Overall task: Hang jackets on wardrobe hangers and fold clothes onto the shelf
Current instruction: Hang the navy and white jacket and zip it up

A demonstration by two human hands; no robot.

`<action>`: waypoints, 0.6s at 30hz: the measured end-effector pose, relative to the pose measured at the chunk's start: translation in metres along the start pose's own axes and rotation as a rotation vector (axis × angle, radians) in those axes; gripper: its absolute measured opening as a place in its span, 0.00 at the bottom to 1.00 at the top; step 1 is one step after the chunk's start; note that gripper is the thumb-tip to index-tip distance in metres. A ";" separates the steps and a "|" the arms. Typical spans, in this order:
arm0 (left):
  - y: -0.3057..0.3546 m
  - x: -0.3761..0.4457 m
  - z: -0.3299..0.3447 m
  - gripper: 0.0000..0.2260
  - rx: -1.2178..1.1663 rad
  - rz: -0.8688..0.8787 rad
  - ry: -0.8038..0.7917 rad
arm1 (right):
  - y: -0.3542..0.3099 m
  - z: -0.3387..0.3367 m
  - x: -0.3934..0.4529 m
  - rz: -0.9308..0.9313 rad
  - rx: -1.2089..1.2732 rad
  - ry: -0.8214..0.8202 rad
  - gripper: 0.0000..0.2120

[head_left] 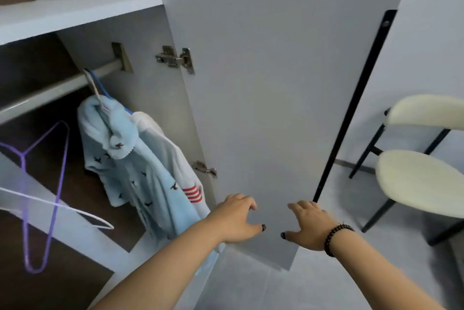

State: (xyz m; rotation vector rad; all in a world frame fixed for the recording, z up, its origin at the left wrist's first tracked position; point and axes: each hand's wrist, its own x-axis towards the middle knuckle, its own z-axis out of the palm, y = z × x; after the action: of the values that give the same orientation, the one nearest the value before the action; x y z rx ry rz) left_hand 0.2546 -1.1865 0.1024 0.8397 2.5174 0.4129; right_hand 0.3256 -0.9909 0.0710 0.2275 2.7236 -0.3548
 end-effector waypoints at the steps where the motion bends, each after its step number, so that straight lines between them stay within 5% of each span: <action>1: 0.014 0.008 0.006 0.26 0.026 0.028 -0.029 | 0.016 0.000 -0.007 0.021 0.004 0.033 0.39; 8: 0.141 0.068 0.052 0.42 0.185 0.222 -0.155 | 0.145 -0.007 -0.060 0.151 -0.019 0.128 0.48; 18: 0.314 0.156 0.097 0.42 0.262 0.330 -0.163 | 0.324 -0.043 -0.118 0.248 0.016 0.152 0.46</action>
State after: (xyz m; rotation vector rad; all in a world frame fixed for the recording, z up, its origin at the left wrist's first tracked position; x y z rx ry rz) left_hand 0.3460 -0.8346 0.0982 1.3415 2.3148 0.1099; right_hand 0.4853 -0.6830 0.0863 0.6129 2.7970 -0.2993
